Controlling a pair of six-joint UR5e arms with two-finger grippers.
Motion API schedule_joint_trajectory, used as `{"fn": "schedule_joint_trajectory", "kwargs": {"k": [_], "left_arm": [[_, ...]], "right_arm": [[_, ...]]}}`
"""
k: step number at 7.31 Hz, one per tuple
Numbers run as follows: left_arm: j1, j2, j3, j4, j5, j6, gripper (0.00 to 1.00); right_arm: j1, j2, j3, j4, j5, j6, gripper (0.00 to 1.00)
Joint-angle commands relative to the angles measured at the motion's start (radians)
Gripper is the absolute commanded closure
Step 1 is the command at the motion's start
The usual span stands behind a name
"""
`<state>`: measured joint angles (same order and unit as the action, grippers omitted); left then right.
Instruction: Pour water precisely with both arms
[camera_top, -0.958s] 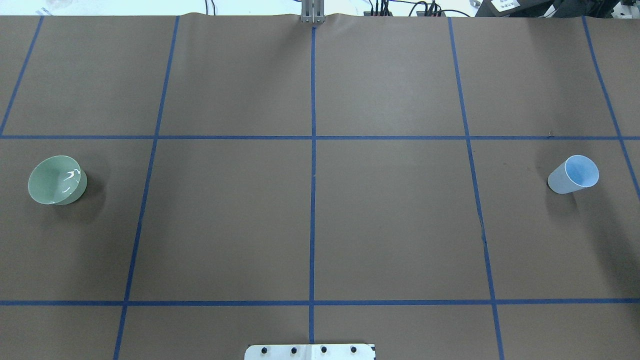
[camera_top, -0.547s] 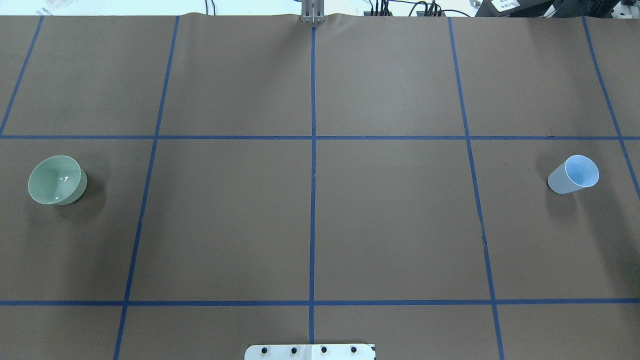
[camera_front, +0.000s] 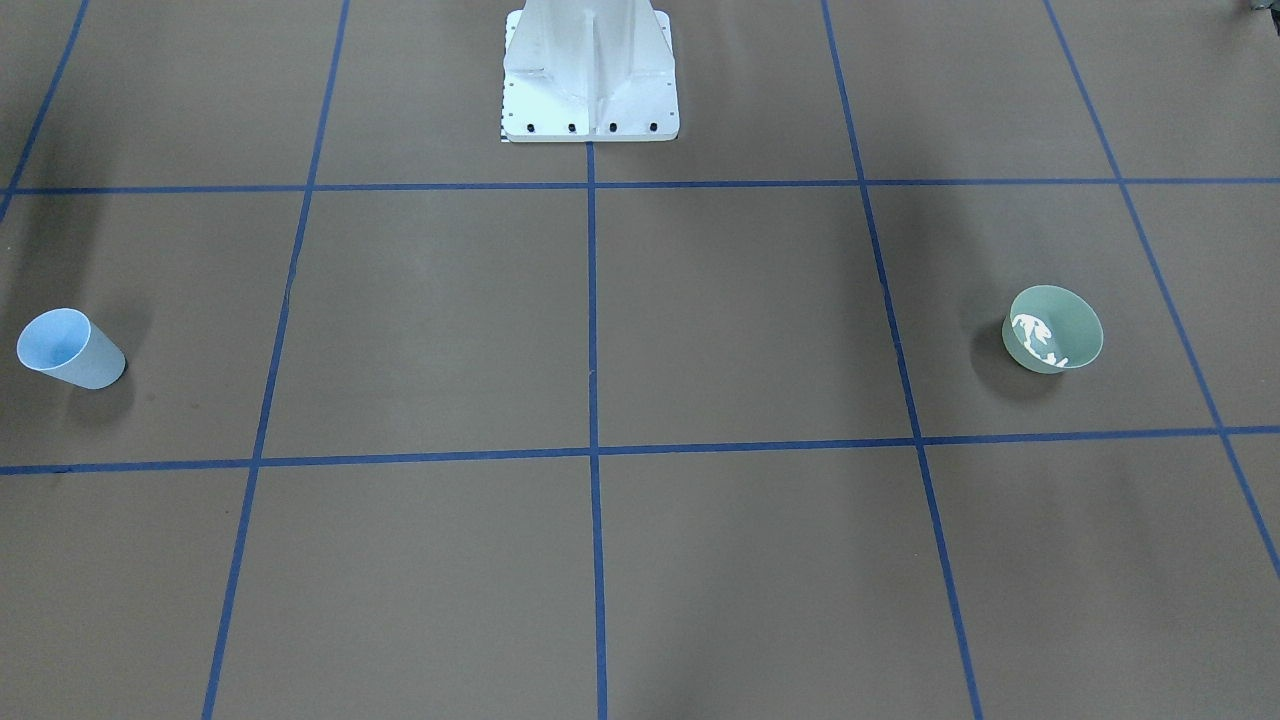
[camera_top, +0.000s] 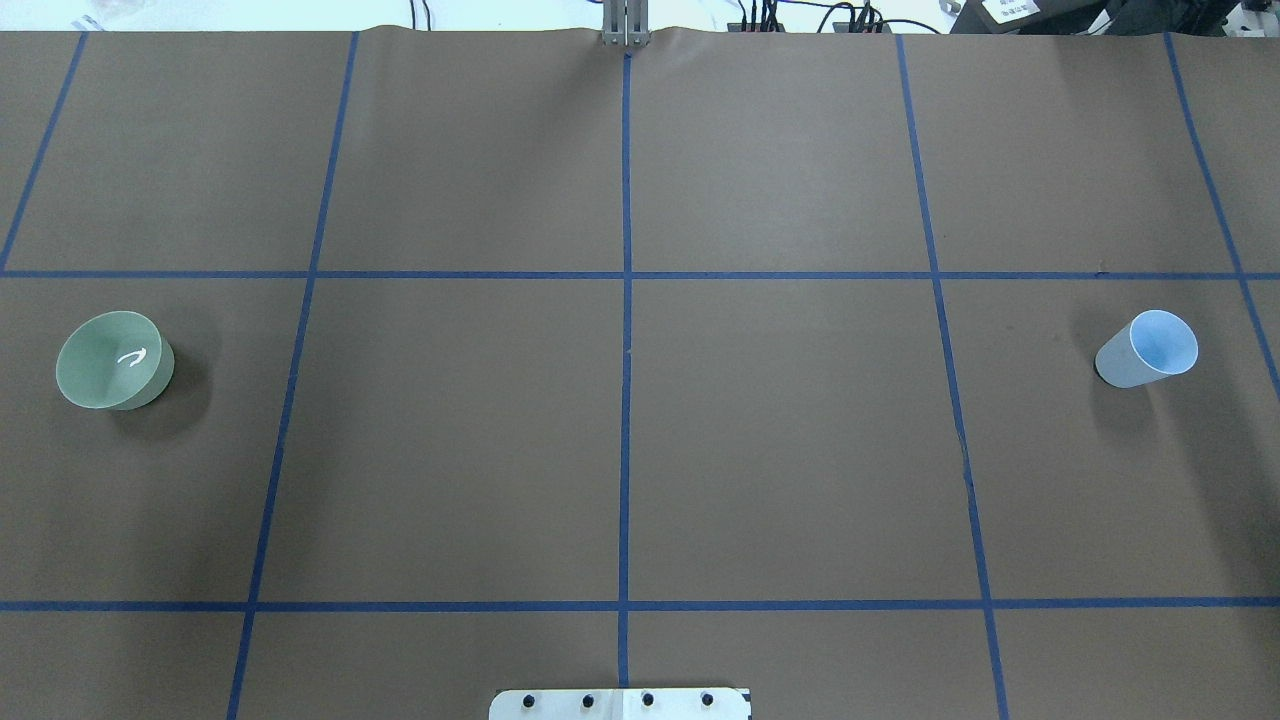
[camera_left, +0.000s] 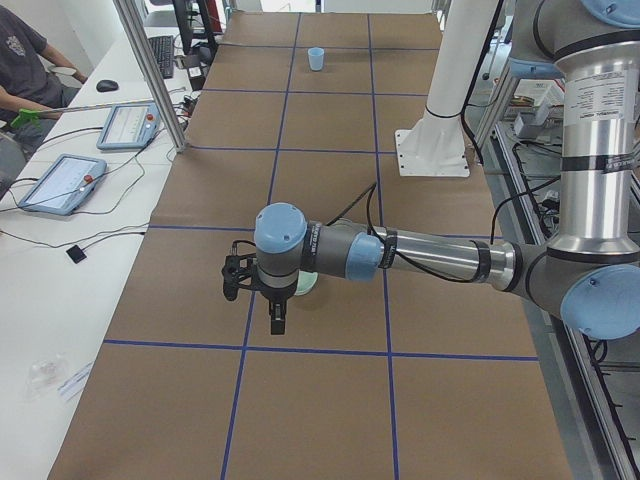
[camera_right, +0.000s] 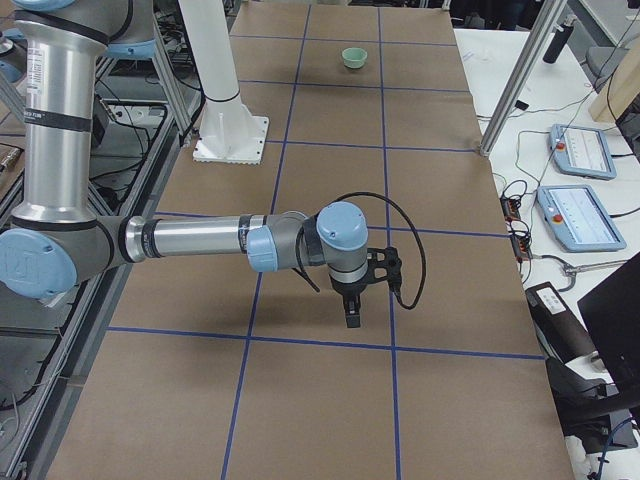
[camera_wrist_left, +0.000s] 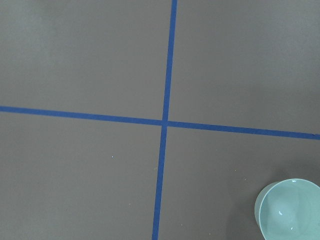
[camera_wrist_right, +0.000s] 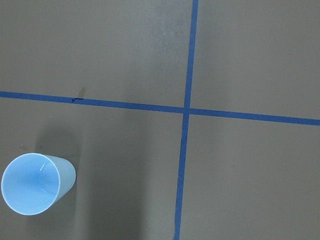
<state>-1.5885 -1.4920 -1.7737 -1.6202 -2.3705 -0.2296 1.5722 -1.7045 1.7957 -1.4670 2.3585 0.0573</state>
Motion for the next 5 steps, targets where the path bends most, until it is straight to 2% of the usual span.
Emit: {"fn": "schedule_joint_trajectory", "kwargs": {"k": [1,2,3,4,5], "left_arm": [[0.002,0.006,0.013,-0.004,-0.004,-0.005,0.00],[0.002,0.003,0.010,-0.004,-0.004,-0.001,0.00],[0.001,0.021,-0.048,-0.001,-0.003,-0.001,0.00],[0.002,0.021,-0.047,-0.001,0.007,0.003,0.00],[0.005,0.022,-0.049,-0.001,0.008,0.003,0.00]], "right_arm": [[0.002,-0.001,0.008,0.004,0.010,-0.010,0.00],[0.027,-0.016,0.040,0.001,0.008,-0.011,0.00],[0.029,-0.073,0.042,0.022,0.011,-0.019,0.00],[0.029,-0.084,0.045,0.090,0.013,-0.031,0.00],[0.026,-0.087,0.039,0.091,-0.001,-0.027,0.00]]}}
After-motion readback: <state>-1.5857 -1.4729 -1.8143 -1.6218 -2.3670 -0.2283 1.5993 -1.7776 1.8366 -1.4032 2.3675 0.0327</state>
